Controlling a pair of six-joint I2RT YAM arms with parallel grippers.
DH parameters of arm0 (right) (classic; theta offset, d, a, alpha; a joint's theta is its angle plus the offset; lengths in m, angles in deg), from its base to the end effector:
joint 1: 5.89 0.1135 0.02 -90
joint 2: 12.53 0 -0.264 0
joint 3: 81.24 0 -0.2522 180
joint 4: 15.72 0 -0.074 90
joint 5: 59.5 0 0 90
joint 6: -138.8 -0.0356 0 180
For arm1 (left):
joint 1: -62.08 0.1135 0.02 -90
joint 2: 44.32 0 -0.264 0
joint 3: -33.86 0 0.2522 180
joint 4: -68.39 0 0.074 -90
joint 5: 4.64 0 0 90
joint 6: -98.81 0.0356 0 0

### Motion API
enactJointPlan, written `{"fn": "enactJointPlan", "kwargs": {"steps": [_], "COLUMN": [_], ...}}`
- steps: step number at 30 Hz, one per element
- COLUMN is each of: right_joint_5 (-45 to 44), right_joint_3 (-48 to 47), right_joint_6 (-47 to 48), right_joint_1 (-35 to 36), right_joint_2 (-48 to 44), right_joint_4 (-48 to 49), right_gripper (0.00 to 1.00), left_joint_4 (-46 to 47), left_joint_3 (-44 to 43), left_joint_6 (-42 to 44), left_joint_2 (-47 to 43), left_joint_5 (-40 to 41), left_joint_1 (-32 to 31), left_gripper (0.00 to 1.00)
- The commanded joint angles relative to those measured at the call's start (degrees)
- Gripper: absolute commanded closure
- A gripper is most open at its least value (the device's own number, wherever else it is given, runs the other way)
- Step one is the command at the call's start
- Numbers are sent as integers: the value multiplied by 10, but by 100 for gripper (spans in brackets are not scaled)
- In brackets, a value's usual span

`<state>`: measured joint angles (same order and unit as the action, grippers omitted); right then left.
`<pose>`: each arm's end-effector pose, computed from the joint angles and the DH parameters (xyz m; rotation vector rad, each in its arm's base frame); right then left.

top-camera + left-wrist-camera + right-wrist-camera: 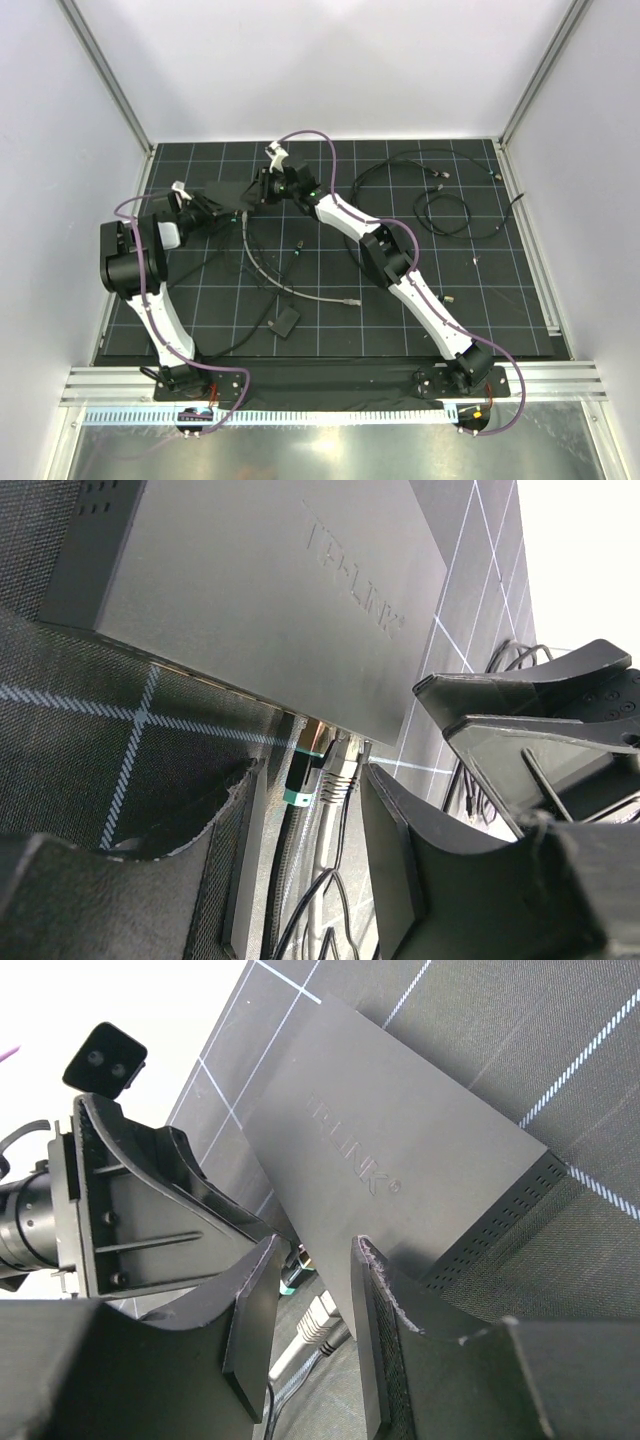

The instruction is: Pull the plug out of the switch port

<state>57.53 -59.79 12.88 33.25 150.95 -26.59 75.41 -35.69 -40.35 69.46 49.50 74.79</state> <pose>0.4754 0.4077 0.1381 -0.4211 1.9962 1.3074 0.3841 0.0653 0.1170 -0.8448 2.1109 -1.0384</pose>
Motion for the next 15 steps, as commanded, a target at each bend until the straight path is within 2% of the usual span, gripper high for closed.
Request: {"fn": "enactJointPlan", "kwargs": {"steps": [1,15], "right_joint_5": [9,14], "right_joint_3": [-31,-37], "right_joint_6": [-12,-23], "right_joint_1": [-2,-2], "right_joint_2": [4,11], "right_joint_4": [33,37], "right_gripper": [59,61], "left_joint_4": [16,-49], "left_joint_3": [-7,-47], "left_joint_6": [3,5], "left_joint_2": [18,51], "left_joint_5": [-7,9], "left_joint_1": [-3,-22], "left_gripper": [53,57]}}
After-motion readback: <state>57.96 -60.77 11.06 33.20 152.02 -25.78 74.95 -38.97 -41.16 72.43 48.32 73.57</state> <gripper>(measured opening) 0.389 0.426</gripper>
